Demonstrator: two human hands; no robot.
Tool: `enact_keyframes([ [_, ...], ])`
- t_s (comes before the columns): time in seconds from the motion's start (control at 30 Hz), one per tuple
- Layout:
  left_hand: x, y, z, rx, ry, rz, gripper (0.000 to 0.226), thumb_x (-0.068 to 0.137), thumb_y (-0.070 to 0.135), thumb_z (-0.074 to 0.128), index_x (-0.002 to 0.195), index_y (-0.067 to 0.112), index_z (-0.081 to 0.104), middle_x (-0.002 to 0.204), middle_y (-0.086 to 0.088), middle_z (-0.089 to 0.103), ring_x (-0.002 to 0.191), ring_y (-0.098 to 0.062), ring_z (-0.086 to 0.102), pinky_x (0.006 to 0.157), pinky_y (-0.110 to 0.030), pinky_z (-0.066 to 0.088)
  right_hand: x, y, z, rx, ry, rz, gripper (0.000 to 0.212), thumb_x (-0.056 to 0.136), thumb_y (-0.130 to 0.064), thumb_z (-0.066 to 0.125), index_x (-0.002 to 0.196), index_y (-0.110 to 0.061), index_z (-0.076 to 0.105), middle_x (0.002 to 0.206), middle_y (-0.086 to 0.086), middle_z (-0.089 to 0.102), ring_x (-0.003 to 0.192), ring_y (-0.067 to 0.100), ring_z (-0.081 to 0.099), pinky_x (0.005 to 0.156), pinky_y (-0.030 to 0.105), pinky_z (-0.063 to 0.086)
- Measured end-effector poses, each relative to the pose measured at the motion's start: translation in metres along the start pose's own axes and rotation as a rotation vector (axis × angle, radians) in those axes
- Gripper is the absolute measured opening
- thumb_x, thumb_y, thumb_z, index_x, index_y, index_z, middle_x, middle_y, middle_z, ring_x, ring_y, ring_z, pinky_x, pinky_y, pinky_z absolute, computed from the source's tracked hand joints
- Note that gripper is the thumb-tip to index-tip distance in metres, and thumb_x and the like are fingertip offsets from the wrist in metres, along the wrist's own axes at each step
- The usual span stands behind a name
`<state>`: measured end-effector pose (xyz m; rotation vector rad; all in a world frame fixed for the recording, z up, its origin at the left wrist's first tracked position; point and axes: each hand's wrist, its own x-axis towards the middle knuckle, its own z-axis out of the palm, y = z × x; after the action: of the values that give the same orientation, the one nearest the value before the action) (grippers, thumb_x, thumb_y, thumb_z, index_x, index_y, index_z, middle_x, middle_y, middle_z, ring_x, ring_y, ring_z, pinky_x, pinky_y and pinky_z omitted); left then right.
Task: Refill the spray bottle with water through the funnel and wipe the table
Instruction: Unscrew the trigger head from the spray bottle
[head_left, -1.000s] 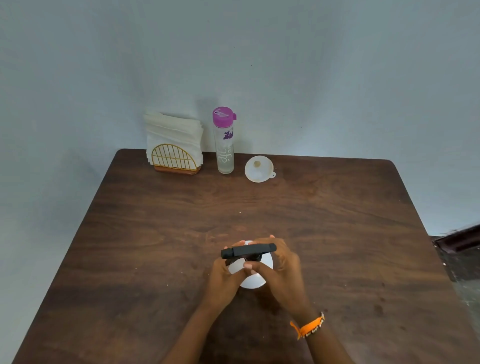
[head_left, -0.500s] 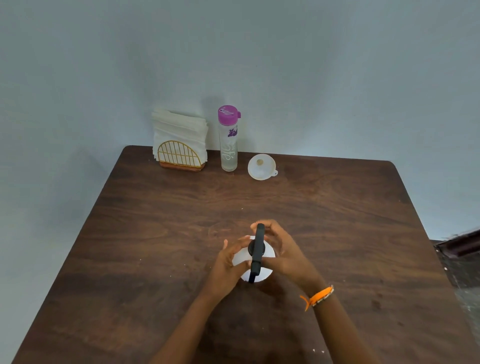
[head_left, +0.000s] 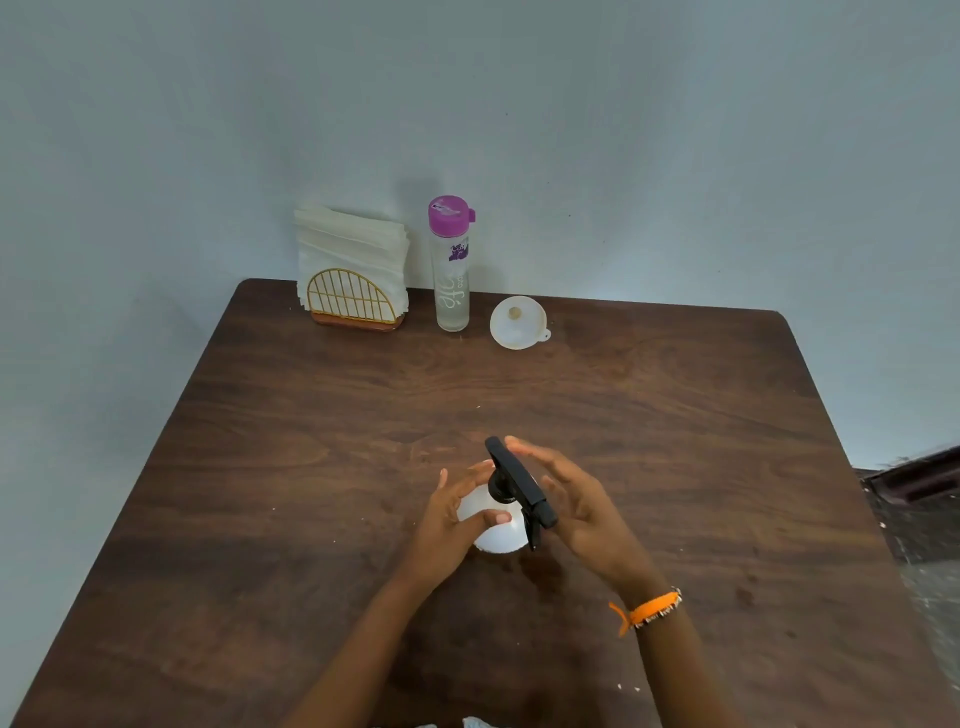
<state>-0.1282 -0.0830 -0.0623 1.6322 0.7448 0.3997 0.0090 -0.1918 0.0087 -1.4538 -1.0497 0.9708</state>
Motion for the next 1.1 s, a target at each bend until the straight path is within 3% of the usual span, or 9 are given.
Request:
enact_keyframes([
  [0.17,-0.001,0.0,0.0,0.023,0.009,-0.015,0.059,0.068,0.051,0.063,0.122,0.027,0.058,0.13,0.011,0.057,0.127,-0.001,0.044,0.115,-0.023,-0.005,-0.025,-0.012,0.018,0.239,0.145,-0.042,0.064,0.063,-0.019,0.057,0.123,-0.003,0.04,0.125,0.007,0.049,0.119,0.015,0.05,0.093,0.029,0.046],
  [0.3,-0.001,0.0,0.0,0.055,-0.016,0.045,0.054,0.075,0.047,0.061,0.125,0.027,0.056,0.131,0.01,0.057,0.127,-0.001,0.044,0.112,-0.011,-0.008,-0.016,-0.008,0.055,0.015,0.434,-0.016,0.058,0.067,-0.017,0.077,0.114,-0.019,0.043,0.11,-0.009,0.053,0.106,0.015,0.056,0.086,0.03,0.049],
  [0.43,-0.001,-0.007,0.0,0.082,-0.01,0.038,0.056,0.079,0.05,0.052,0.13,0.025,0.052,0.136,0.011,0.052,0.132,0.0,0.037,0.118,-0.028,-0.006,-0.004,-0.012,0.063,-0.049,0.698,-0.004,0.063,0.062,-0.015,0.086,0.105,-0.035,0.045,0.099,-0.025,0.055,0.097,0.005,0.057,0.082,0.029,0.052],
  [0.53,0.0,-0.009,-0.001,0.07,0.009,-0.033,0.063,0.071,0.058,0.054,0.126,0.026,0.055,0.133,0.009,0.054,0.135,-0.008,0.034,0.12,-0.039,0.005,-0.007,-0.006,0.054,-0.087,0.639,-0.015,0.063,0.07,-0.013,0.079,0.11,-0.047,0.045,0.11,-0.018,0.058,0.106,0.009,0.058,0.089,0.036,0.051],
  [0.63,-0.002,-0.002,0.0,0.061,-0.003,0.012,0.057,0.074,0.058,0.055,0.123,0.03,0.056,0.131,0.014,0.055,0.132,-0.002,0.038,0.119,-0.036,-0.003,-0.014,-0.002,0.043,-0.076,0.478,-0.041,0.069,0.074,-0.016,0.076,0.127,-0.042,0.039,0.127,-0.011,0.054,0.117,0.011,0.053,0.096,0.035,0.048],
  [0.77,-0.002,-0.004,-0.001,0.11,0.005,-0.052,0.039,0.085,0.046,0.055,0.123,0.037,0.047,0.141,0.016,0.034,0.14,-0.01,0.009,0.116,-0.039,0.0,-0.005,-0.004,0.046,-0.066,0.518,-0.048,0.087,0.057,-0.031,0.085,0.127,-0.041,0.035,0.118,0.001,0.053,0.112,0.018,0.053,0.091,0.03,0.049],
  [0.9,0.0,-0.016,-0.001,0.106,-0.031,-0.047,0.066,0.071,0.066,0.053,0.127,0.031,0.053,0.138,0.008,0.05,0.14,-0.023,0.027,0.111,-0.024,0.0,0.003,-0.005,0.05,-0.053,0.553,-0.029,0.077,0.06,-0.027,0.081,0.124,-0.041,0.042,0.113,0.003,0.056,0.105,0.013,0.057,0.091,0.03,0.05],
  [1.03,0.0,-0.004,-0.002,0.067,-0.007,-0.085,0.057,0.075,0.057,0.061,0.126,0.032,0.052,0.141,0.015,0.041,0.142,-0.015,0.017,0.113,-0.032,0.005,-0.004,-0.004,0.031,-0.034,0.359,0.004,0.075,0.074,-0.012,0.074,0.135,-0.034,0.038,0.131,0.0,0.047,0.12,0.006,0.048,0.103,0.033,0.043],
  [1.1,-0.001,-0.005,-0.003,0.083,-0.025,-0.045,0.067,0.071,0.07,0.054,0.129,0.036,0.05,0.142,0.015,0.043,0.141,-0.014,0.023,0.115,-0.034,0.003,-0.003,-0.005,0.028,-0.006,0.294,0.007,0.083,0.069,-0.016,0.078,0.138,-0.033,0.034,0.136,0.001,0.044,0.124,0.006,0.046,0.103,0.026,0.041],
])
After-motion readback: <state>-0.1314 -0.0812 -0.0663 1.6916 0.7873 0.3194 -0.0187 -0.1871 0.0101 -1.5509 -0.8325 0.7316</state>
